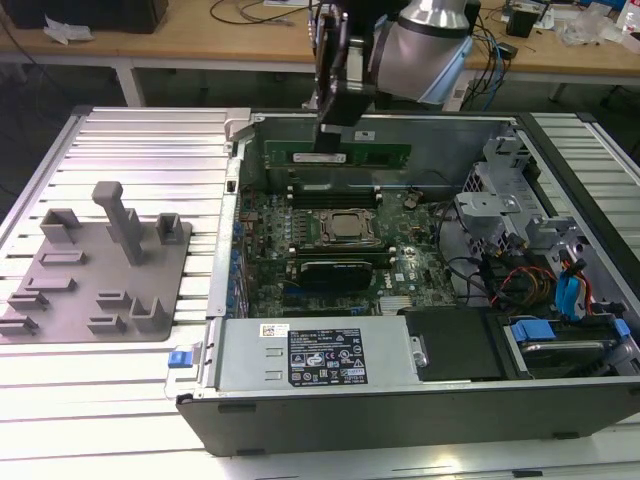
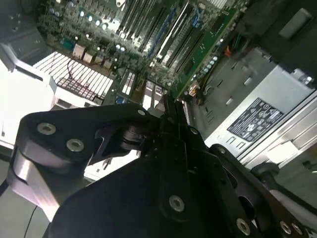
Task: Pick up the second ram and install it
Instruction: 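Pick up the second ram and move it above second insertion slot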
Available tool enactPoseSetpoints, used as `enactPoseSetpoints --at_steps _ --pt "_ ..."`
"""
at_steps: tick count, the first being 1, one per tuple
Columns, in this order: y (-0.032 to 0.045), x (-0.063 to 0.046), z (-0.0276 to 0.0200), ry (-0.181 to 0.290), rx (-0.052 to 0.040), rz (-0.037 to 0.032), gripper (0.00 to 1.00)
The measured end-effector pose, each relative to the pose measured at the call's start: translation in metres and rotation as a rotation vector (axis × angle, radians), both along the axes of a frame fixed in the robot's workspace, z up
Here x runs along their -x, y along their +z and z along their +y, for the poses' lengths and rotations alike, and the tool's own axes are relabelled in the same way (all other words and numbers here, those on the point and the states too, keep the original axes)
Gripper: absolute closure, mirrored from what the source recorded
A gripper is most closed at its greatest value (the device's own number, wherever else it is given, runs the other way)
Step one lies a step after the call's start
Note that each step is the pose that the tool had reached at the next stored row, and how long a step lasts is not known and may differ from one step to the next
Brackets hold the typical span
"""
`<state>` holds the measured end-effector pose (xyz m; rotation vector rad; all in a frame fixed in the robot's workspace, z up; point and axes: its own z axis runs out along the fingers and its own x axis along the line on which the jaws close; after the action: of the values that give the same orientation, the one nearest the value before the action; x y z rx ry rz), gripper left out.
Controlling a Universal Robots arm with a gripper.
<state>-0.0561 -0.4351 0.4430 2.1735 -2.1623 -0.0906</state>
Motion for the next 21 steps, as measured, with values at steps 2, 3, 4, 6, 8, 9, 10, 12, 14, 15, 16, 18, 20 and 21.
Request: enactPoseSetpoints --at_steps 2,3,4,6,8,9,10,12,14,15,16,18,20,21 --pt "-0.0019 -0.008 0.0003 0.0 -0.0001 0.0027 0.91" --pt "-0.0026 -0.01 0.0006 0.0 -0.0001 0.0037 0.91" --pt "-0.0035 -0.011 0.001 0.0 -0.0001 0.0045 0.91" --pt "-0.0073 -0.015 0.0023 0.0 -0.0002 0.0077 0.91" --pt "-0.0107 -0.017 0.003 0.0 -0.0001 0.0091 0.91" --pt "-0.0132 -0.018 0.0035 0.0 -0.0001 0.0102 0.91" --pt "-0.016 -0.019 0.0041 0.0 -0.0001 0.0113 0.91" --pt "-0.0263 -0.025 0.0068 0.0 -0.0001 0.0177 0.91" --pt "-0.0334 -0.029 0.0106 0.0 0.0 0.0206 0.91" --pt "-0.0366 -0.03 0.0126 0.0 0.0 0.0215 0.91" --pt "-0.0389 -0.03 0.0143 0.0 0.0001 0.0224 0.91" --pt "-0.0449 -0.031 0.0183 0.0 0.0 0.0232 0.91" --pt "-0.0495 -0.032 0.0211 0.0 0.0001 0.0239 0.91" --pt "-0.0512 -0.032 0.022 0.0 0.0001 0.0242 0.91"
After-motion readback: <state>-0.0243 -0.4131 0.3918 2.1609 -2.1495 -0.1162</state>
